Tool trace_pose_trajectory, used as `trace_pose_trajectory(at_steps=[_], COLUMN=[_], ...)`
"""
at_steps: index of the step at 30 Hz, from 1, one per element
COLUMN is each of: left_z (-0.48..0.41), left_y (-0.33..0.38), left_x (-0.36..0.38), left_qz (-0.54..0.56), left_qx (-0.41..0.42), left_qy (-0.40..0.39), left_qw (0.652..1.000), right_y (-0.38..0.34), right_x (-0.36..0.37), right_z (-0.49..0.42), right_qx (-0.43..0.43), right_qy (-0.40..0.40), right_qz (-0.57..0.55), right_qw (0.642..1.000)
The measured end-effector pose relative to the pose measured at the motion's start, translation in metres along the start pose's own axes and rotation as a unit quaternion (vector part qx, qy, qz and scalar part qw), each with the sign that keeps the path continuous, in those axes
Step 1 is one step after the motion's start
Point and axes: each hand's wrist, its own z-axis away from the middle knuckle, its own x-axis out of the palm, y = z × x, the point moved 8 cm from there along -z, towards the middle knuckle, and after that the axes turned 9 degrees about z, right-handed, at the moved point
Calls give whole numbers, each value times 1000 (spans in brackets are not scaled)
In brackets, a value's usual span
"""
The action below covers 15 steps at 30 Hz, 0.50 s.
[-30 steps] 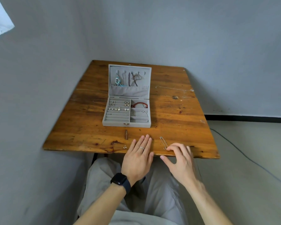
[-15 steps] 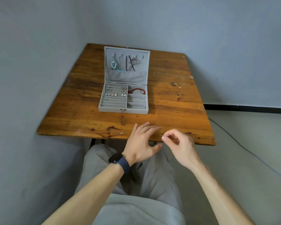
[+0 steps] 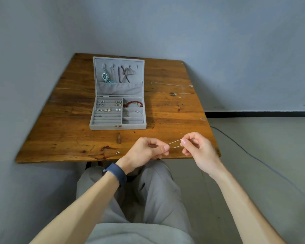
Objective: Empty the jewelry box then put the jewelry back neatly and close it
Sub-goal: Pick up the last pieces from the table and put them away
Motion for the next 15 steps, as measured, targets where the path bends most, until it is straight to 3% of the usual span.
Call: trace_pose_trajectory(at_steps=[9,15], left_z=[-43,-96], left_y=[10,29], left_x=[-9,-11], left_qz=[65,-28], left_qx=[-98,-112], left_qy=[-4,-23], left_qw=[993,993], right_y=[12,29], right_x=[-25,-43], right_z=[-29,-66], right_qx=[2,12], right_qy=[32,70], right_qz=[46,60], right_qw=[998,996])
